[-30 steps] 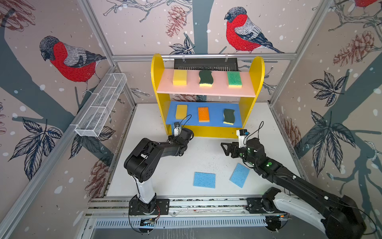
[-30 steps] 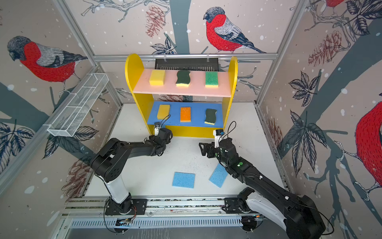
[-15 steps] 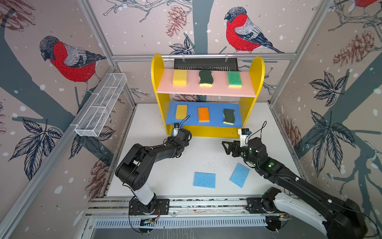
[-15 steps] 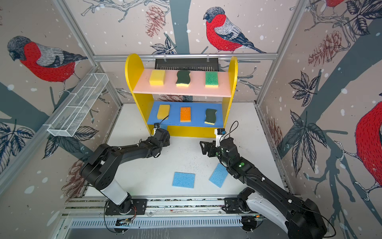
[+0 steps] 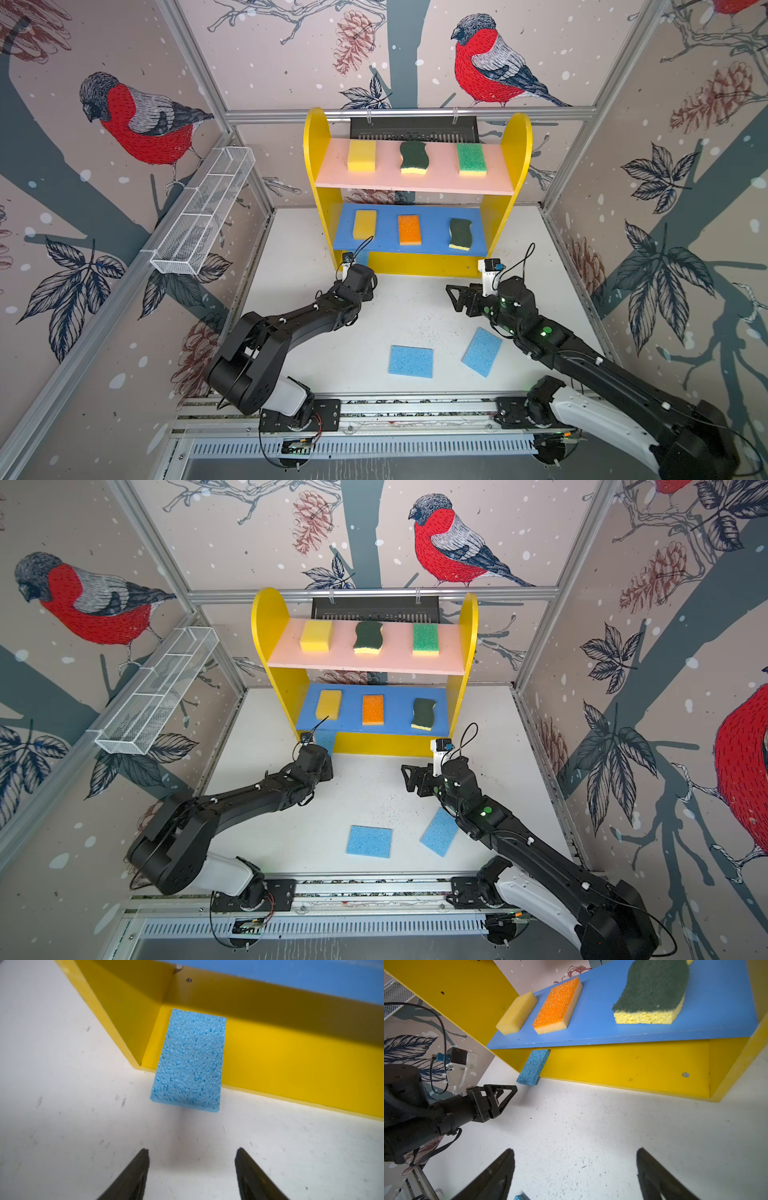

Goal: Arrange cleaning sponges on a shelf
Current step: Place the cleaning sponge on the shelf, then move the cleaning sponge to the shelf.

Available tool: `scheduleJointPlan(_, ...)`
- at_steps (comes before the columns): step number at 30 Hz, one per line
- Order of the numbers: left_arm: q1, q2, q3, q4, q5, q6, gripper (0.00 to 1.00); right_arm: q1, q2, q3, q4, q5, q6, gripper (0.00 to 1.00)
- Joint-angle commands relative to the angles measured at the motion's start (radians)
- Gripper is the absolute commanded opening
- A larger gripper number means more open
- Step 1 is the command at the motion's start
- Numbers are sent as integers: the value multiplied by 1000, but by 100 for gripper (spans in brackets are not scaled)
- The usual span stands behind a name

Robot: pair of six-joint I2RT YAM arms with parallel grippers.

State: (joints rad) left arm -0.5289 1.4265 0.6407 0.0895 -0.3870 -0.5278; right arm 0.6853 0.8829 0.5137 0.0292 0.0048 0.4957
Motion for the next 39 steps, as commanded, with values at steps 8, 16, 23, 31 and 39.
scheduleJointPlan(8,71,-152,-212,154,216,-158,0,17,-14,3,8,9,-13,91)
scheduleJointPlan(16,135,-134,-331,357,328,-248,0,27,-18,-1,2,9,-23,89)
scheduleJointPlan(23,171,-90,-357,442,356,-274,0,28,-12,-12,8,18,-29,88)
scheduleJointPlan(31,187,-21,-357,516,364,-301,24,28,19,-6,11,20,-38,88)
scheduleJointPlan(39,204,40,-365,601,382,-317,29,29,49,-4,21,24,-44,88)
